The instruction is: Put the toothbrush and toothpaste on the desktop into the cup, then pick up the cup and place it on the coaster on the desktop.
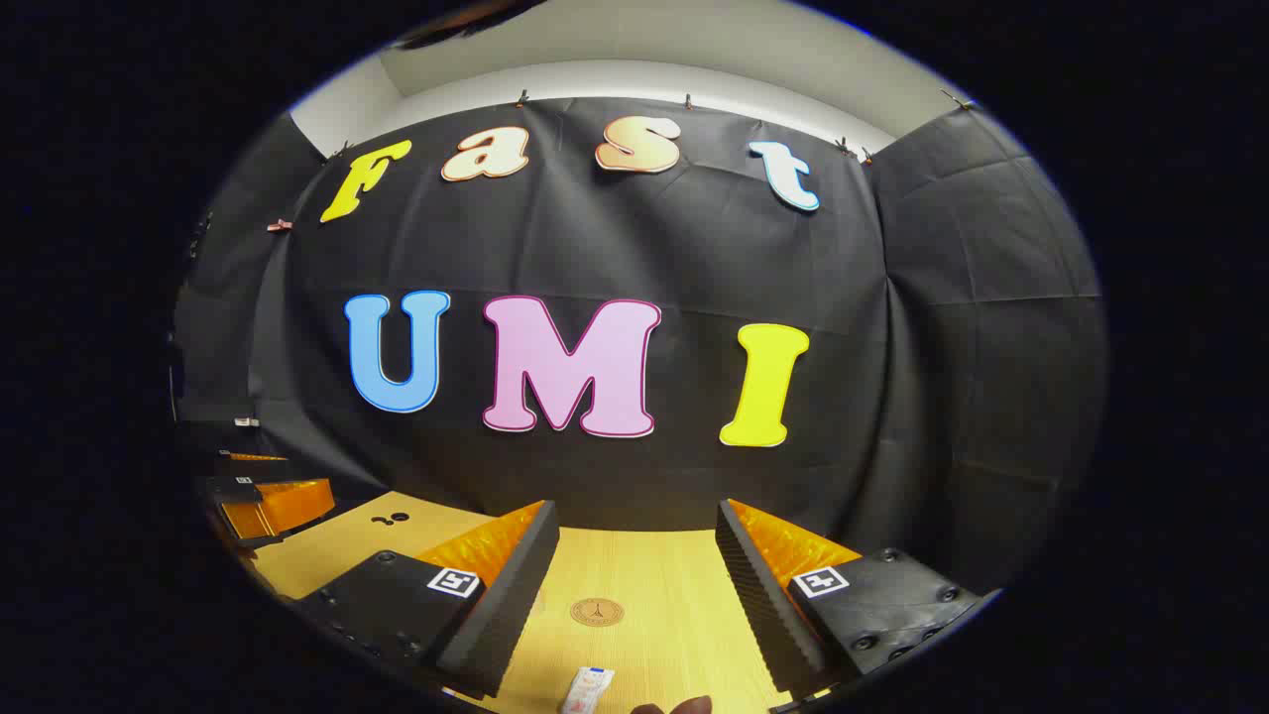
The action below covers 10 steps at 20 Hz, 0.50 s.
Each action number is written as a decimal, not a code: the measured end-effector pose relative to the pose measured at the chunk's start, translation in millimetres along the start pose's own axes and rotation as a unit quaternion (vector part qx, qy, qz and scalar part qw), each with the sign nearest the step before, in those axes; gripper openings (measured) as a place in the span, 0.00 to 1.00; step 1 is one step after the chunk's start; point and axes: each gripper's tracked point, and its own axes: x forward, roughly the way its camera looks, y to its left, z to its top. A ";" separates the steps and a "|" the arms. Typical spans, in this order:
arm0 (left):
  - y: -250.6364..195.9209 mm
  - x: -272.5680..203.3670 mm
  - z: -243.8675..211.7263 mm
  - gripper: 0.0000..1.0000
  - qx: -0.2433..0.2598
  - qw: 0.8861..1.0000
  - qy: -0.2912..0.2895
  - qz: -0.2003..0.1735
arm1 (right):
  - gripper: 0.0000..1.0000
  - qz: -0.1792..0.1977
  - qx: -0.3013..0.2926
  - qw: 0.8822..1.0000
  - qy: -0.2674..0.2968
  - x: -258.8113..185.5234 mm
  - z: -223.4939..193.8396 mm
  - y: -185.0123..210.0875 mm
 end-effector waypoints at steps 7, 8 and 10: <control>-1.2 -0.9 -3.1 0.95 0.003 1.000 0.004 0.002 | 0.97 -0.001 0.002 1.000 0.007 0.5 -4.6 -4.3; -1.1 -1.0 -2.8 0.95 0.003 1.000 0.005 0.002 | 0.99 -0.001 0.002 1.000 0.007 1.0 -5.0 -4.9; -1.6 -0.8 -3.6 0.95 0.004 1.000 0.007 0.002 | 0.97 -0.001 0.002 1.000 0.006 0.5 -4.6 -4.6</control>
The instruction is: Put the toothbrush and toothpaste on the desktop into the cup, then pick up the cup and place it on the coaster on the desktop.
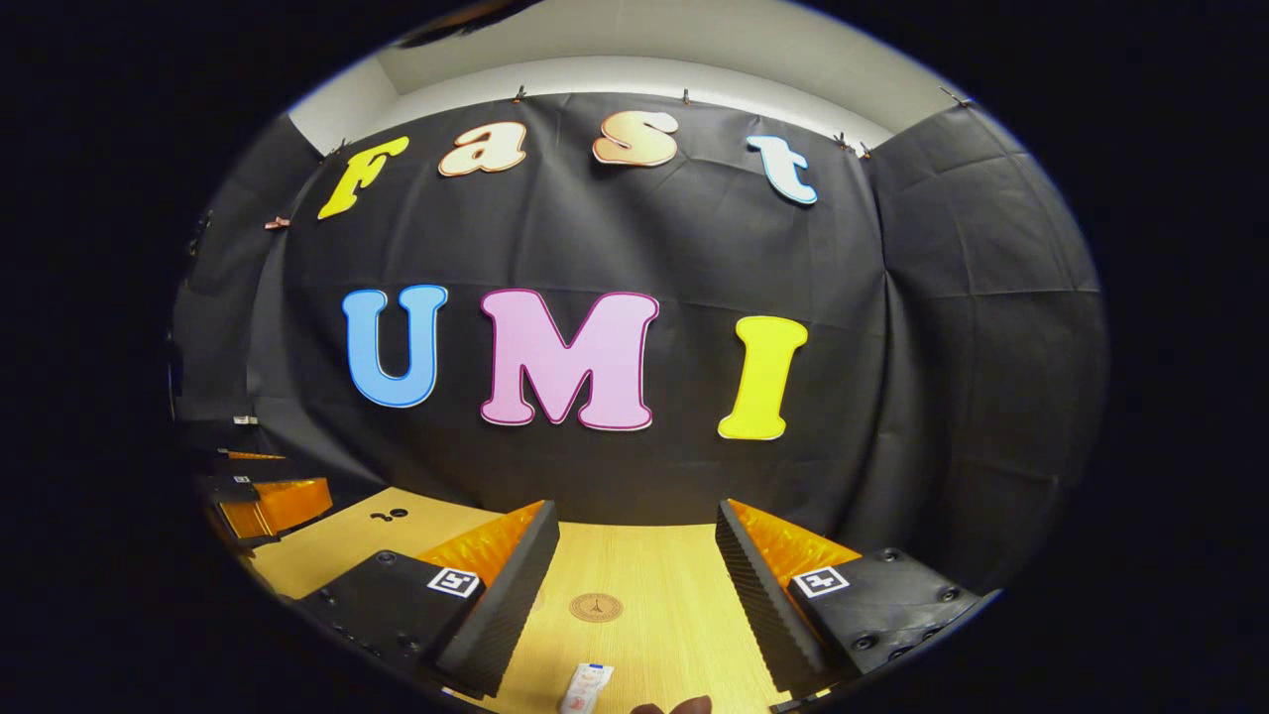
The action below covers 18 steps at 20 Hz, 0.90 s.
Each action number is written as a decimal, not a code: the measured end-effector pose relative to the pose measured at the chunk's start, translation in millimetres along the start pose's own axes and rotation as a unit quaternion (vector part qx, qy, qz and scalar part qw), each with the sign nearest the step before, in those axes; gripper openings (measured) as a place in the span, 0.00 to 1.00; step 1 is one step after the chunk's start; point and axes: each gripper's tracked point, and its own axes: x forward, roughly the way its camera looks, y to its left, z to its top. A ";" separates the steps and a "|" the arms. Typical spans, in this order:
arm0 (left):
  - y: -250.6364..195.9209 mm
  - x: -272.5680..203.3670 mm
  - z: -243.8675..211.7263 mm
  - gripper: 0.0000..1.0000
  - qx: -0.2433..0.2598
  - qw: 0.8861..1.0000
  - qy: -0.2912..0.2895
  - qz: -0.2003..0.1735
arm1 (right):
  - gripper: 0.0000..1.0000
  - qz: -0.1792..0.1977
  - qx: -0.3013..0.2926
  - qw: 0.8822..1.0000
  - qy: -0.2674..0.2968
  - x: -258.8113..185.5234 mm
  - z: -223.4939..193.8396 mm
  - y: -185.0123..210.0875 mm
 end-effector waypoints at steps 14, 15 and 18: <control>7.1 -14.8 -23.5 0.95 0.008 1.000 0.022 0.005 | 0.98 0.032 0.027 0.966 0.255 -10.5 -155.1 28.0; 9.1 -15.3 -24.2 0.95 0.008 1.000 0.025 0.006 | 0.98 0.033 0.031 0.958 0.283 -11.9 -175.3 27.7; 15.8 -20.2 -28.9 0.95 0.004 0.999 0.031 0.011 | 0.96 0.040 0.034 0.930 0.364 -19.2 -237.5 35.7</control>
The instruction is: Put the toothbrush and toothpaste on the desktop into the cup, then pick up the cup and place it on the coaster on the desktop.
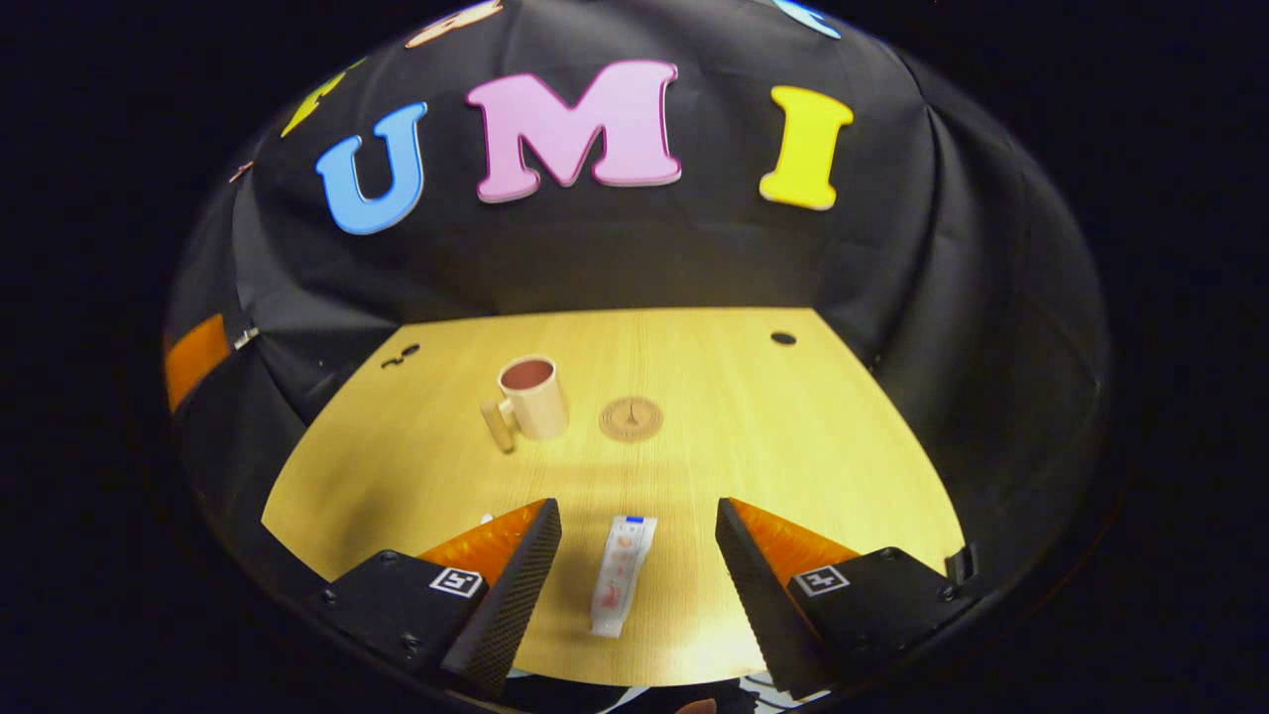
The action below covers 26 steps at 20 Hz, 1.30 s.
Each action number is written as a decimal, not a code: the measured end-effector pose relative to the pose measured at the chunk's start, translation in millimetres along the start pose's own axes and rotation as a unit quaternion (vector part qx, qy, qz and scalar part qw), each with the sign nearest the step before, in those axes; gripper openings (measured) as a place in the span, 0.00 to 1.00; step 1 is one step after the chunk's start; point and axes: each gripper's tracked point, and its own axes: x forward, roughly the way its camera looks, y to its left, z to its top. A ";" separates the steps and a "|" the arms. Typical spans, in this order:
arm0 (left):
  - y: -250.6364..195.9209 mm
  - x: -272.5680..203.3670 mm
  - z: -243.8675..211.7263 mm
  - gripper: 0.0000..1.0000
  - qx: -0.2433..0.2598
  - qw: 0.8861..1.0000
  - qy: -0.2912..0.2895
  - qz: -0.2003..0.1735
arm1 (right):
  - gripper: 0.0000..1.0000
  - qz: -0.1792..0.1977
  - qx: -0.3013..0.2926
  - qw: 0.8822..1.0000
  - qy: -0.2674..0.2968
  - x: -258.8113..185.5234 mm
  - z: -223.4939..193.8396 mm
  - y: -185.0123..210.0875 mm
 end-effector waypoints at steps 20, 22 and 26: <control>21.4 -1.1 -33.6 0.95 -0.010 0.999 0.037 0.027 | 0.77 -0.028 -0.006 0.976 0.215 114.1 -112.0 4.0; 21.8 0.3 -36.5 0.96 -0.012 0.999 0.041 0.029 | 0.74 -0.031 0.000 0.975 0.221 116.4 -111.8 3.7; 20.3 6.4 -56.4 0.96 -0.011 0.997 0.060 0.037 | 0.49 -0.023 -0.007 0.971 0.238 116.5 -112.6 3.0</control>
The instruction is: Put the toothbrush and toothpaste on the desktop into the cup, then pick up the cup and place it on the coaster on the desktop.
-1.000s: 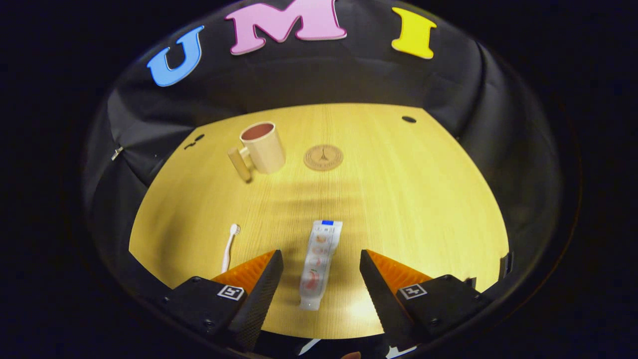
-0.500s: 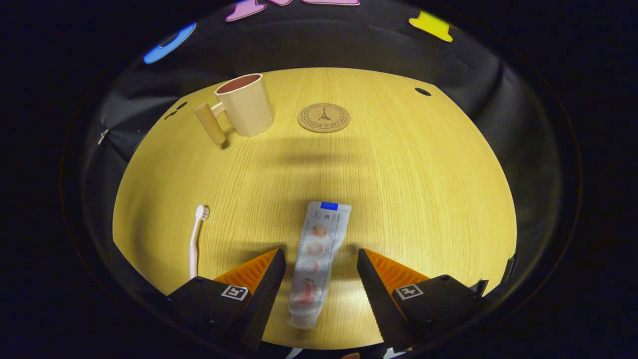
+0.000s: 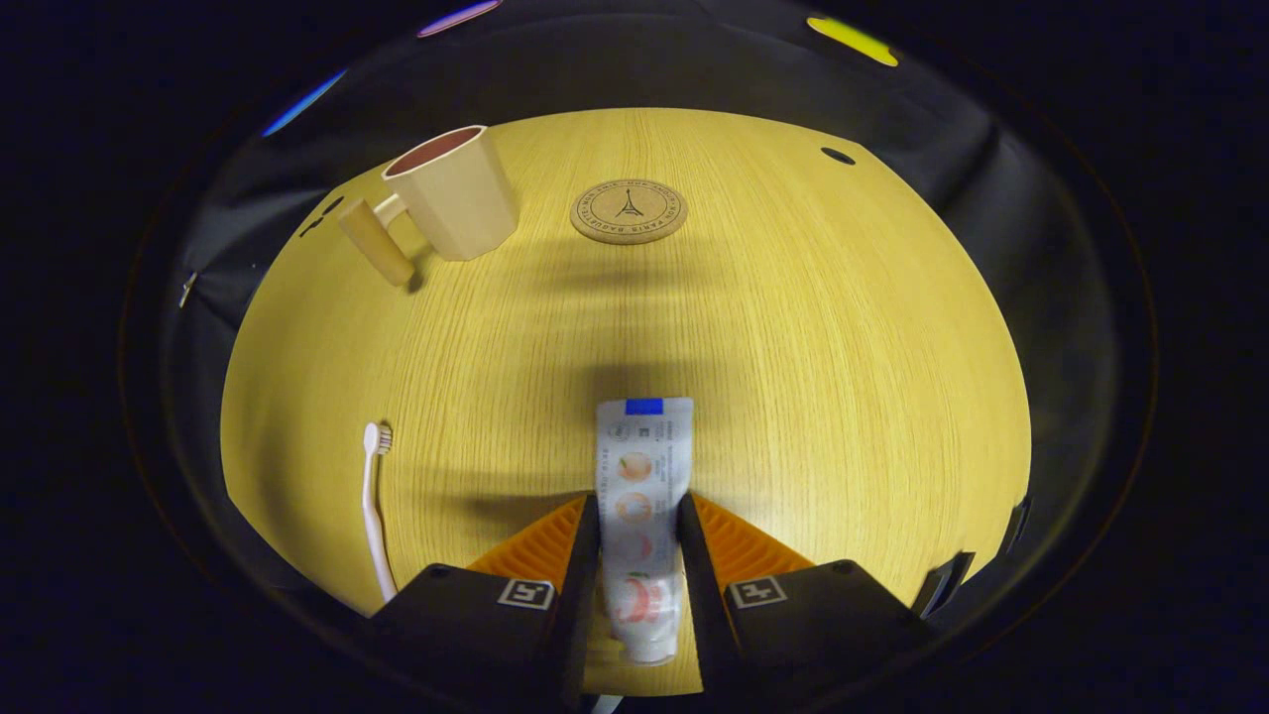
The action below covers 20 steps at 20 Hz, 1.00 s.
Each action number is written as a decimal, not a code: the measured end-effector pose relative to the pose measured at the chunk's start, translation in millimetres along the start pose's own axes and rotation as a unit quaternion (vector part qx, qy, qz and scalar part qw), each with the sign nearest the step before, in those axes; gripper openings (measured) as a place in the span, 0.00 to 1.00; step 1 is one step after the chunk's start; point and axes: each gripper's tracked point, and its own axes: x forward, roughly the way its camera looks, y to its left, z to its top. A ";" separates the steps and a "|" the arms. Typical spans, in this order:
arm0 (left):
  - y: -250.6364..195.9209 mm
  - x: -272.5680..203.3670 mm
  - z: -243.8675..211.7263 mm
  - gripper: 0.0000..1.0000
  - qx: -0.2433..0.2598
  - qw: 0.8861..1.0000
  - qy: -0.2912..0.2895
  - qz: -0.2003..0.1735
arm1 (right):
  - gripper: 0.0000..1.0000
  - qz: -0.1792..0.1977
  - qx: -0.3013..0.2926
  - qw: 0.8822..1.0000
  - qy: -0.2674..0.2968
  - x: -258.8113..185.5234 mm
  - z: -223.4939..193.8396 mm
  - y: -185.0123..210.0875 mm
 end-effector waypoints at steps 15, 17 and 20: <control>-71.5 43.3 -116.5 0.94 0.012 0.988 0.153 0.004 | 0.28 0.169 -0.016 0.976 -0.140 -101.6 35.1 -35.2; -80.3 54.0 -135.8 0.94 0.015 0.984 0.176 0.004 | 0.32 0.176 -0.020 0.974 -0.142 -111.5 39.0 -45.4; -83.6 68.8 -165.8 0.90 0.024 0.978 0.207 0.010 | 0.32 0.185 -0.024 0.972 -0.140 -119.2 42.9 -59.4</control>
